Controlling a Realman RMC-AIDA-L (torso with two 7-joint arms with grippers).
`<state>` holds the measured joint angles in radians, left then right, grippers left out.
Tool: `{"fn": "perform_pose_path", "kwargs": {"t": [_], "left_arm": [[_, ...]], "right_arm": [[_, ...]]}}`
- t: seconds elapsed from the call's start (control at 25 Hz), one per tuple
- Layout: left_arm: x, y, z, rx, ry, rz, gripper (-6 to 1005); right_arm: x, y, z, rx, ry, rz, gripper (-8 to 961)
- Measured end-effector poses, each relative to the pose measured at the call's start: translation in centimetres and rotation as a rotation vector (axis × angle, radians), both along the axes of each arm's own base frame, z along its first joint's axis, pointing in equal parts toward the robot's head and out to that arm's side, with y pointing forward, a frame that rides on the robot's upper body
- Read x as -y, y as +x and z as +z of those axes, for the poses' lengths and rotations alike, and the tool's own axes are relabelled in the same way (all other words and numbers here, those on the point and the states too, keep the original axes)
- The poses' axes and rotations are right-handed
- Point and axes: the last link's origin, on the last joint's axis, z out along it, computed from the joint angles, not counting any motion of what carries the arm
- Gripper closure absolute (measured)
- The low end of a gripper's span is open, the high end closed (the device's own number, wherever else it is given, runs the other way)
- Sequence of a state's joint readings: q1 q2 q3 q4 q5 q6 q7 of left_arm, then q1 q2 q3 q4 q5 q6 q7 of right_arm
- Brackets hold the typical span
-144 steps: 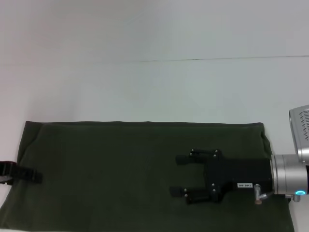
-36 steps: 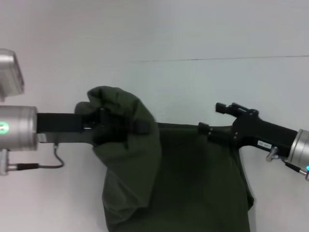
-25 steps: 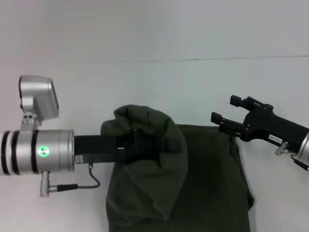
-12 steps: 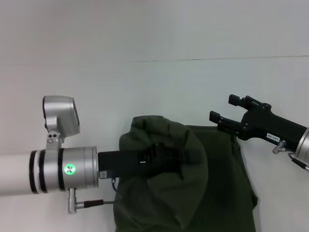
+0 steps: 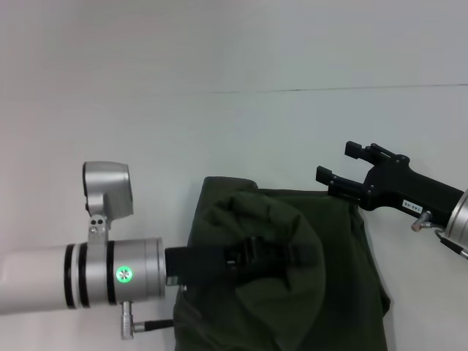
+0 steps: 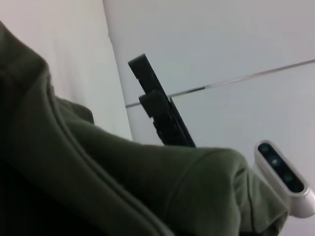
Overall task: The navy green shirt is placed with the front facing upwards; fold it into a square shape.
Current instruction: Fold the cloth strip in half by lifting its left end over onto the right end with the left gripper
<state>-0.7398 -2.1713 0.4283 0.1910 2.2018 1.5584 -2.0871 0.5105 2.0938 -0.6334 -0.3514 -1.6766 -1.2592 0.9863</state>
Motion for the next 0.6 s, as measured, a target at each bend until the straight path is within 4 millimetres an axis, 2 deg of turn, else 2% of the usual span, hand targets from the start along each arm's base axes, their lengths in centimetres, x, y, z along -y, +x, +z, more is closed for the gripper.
{"fn": "perform_pose_path", "kwargs": {"t": [0.48,0.6], "left_arm": [[0.22,0.03,-0.34,-0.030,0.059,-0.113,802],[0.24,0.13,-0.24,-0.025,0.056,-0.123,669]], "right_arm": [[-0.16,-0.11,0.02,0.002,0.001,0.002,77],[-0.17,-0.13,-0.03,0.002,0.001,0.002,78]]}}
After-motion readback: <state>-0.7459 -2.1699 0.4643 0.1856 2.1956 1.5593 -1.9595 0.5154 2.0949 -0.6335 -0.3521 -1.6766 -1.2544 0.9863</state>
